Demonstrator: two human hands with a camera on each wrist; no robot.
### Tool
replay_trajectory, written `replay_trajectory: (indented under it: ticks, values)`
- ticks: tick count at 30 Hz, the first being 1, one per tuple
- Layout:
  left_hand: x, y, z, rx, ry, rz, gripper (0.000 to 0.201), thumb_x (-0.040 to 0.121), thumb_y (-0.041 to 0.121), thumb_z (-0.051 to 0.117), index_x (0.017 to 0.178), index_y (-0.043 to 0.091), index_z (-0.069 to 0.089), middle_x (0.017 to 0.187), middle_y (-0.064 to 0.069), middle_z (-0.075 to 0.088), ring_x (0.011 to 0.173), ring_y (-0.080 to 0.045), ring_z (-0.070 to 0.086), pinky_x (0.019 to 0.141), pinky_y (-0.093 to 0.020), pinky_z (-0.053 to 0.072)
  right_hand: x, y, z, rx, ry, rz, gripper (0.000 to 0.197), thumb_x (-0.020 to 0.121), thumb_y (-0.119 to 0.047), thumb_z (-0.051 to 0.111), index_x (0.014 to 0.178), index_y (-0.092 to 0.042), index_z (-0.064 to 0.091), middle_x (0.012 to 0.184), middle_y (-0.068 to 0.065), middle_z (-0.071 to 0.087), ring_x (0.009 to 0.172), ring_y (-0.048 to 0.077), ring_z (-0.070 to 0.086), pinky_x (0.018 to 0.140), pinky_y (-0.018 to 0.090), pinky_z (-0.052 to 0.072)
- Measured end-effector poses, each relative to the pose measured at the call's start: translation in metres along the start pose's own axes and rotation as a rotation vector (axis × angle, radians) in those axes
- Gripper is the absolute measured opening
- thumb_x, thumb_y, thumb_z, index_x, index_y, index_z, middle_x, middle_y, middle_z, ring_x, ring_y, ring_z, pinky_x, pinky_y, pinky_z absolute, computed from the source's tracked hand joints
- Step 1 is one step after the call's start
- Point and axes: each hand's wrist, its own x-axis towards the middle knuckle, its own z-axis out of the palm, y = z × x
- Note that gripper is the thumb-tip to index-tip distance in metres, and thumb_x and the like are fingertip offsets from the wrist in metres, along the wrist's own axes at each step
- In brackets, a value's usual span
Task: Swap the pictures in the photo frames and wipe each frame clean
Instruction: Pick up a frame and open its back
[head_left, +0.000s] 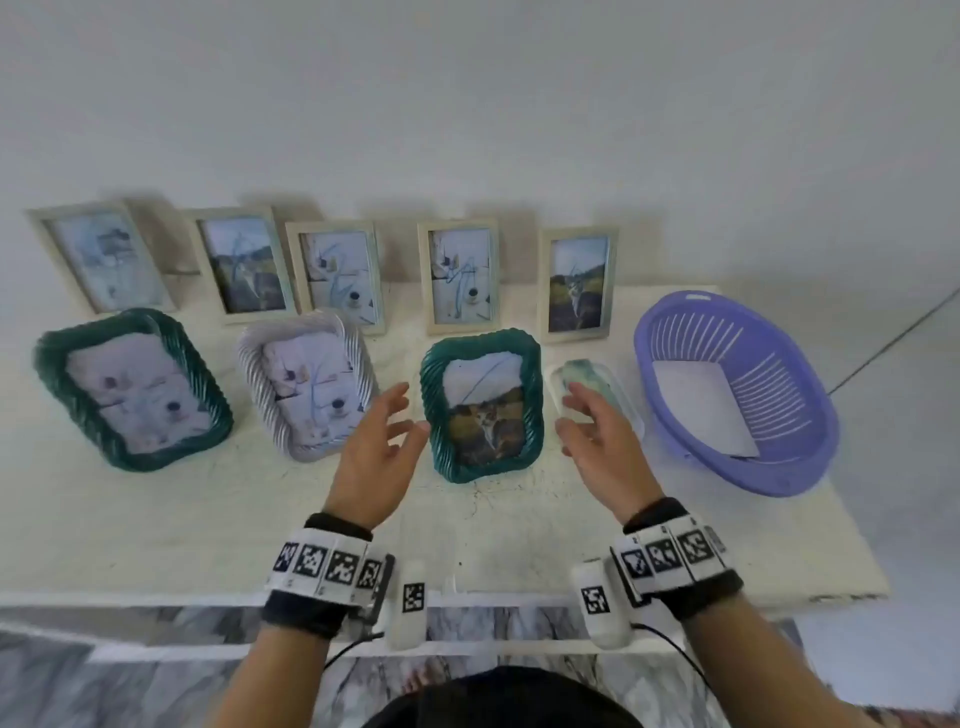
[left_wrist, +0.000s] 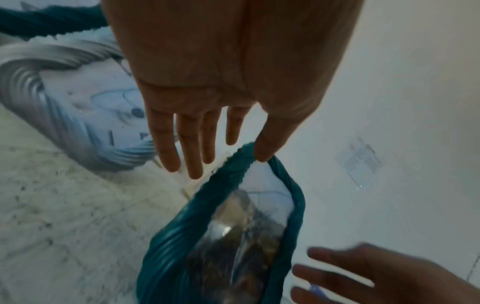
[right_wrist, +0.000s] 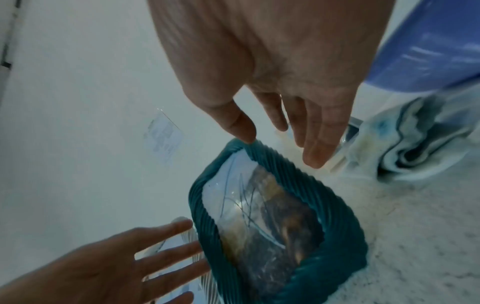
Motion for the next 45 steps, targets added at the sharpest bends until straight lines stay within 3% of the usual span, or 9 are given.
replay_trajectory:
  ticks: [4,8,16,22,26,30,33,39,45]
  values:
    - [0.001,0.006,0.020,-0.022,-0.045,-0.049,0.063,0.095,0.017,0.059,0.150,0.021,0.027,0.130,0.000,0.050,0.112,-0.016,0.056,0.077,-0.007,0.047,0.016,-0.016,0.022,-0.033,0.026,0.034,0.042,0.097,-0.016,0.051,0.139,-0.015,0.046,0.127,0.000,0.055,0.101,0.012,0.057,0.086,0.025,0.049]
    - [-0.003,0.000,0.022,0.044,-0.007,-0.021,0.075,0.092,0.023,0.063,0.153,0.021,0.020,0.138,-0.004,0.051,0.113,-0.017,0.056,0.096,-0.041,0.051,0.010,-0.017,0.022,-0.059,0.115,-0.021,0.027,0.095,-0.012,0.053,0.121,-0.012,0.057,0.106,-0.001,0.061,0.087,0.005,0.059,0.068,0.008,0.044]
    - [-0.016,0.027,0.008,0.160,-0.079,0.014,0.076,0.089,0.049,0.061,0.152,0.025,0.028,0.131,0.007,0.058,0.111,-0.005,0.055,0.090,-0.017,0.042,-0.015,-0.019,0.022,0.284,0.085,0.008,0.011,0.099,-0.015,0.049,0.106,-0.022,0.055,0.094,0.002,0.067,0.087,0.015,0.062,0.079,0.030,0.049]
    - [-0.028,0.041,0.010,0.131,-0.131,-0.015,0.097,0.077,0.067,0.061,0.155,0.027,0.019,0.144,0.006,0.049,0.125,-0.009,0.050,0.104,-0.032,0.046,-0.027,-0.011,0.021,0.541,0.001,0.080,0.017,0.103,-0.022,0.044,0.116,-0.028,0.052,0.118,0.012,0.066,0.102,0.022,0.063,0.094,0.043,0.047]
    - [-0.034,0.052,0.022,0.054,-0.152,-0.002,0.096,0.072,0.061,0.070,0.148,0.039,0.017,0.134,0.030,0.034,0.123,0.006,0.036,0.099,-0.010,0.030,-0.033,-0.011,0.022,0.613,0.015,0.068,0.017,0.099,-0.026,0.051,0.116,-0.026,0.054,0.113,0.019,0.066,0.098,0.037,0.062,0.094,0.051,0.047]
    - [-0.032,0.046,0.040,-0.013,-0.134,-0.042,0.133,0.051,0.084,0.068,0.154,0.035,0.000,0.158,0.014,0.018,0.144,-0.006,0.019,0.117,-0.034,0.023,-0.041,-0.023,0.026,0.691,-0.076,0.065,0.017,0.098,-0.024,0.049,0.114,-0.020,0.052,0.086,-0.002,0.069,0.076,0.013,0.063,0.072,0.035,0.052]
    - [-0.028,0.048,0.047,-0.093,-0.121,-0.116,0.135,0.045,0.086,0.071,0.151,0.042,-0.001,0.160,0.006,0.020,0.144,-0.011,0.024,0.116,-0.045,0.030,-0.043,-0.033,0.028,0.825,-0.152,0.118,0.035,0.090,-0.038,0.050,0.117,-0.017,0.056,0.095,0.005,0.071,0.084,0.019,0.066,0.072,0.033,0.055]
    - [-0.029,0.055,0.051,-0.390,-0.224,-0.107,0.117,0.064,0.056,0.082,0.152,0.038,0.008,0.148,0.005,0.037,0.110,0.017,0.046,0.073,0.002,0.042,-0.031,-0.038,0.030,0.933,-0.138,0.313,0.045,0.097,-0.045,0.046,0.126,-0.013,0.058,0.122,0.018,0.063,0.090,0.030,0.066,0.071,0.041,0.056]
    - [-0.030,0.041,0.040,-0.436,-0.322,-0.070,0.108,0.057,0.071,0.072,0.148,0.040,0.023,0.151,0.004,0.040,0.136,-0.007,0.042,0.104,-0.028,0.043,-0.023,-0.038,0.026,0.782,-0.138,0.344,0.041,0.099,-0.037,0.046,0.122,-0.006,0.058,0.103,0.016,0.069,0.081,0.034,0.060,0.067,0.040,0.057]
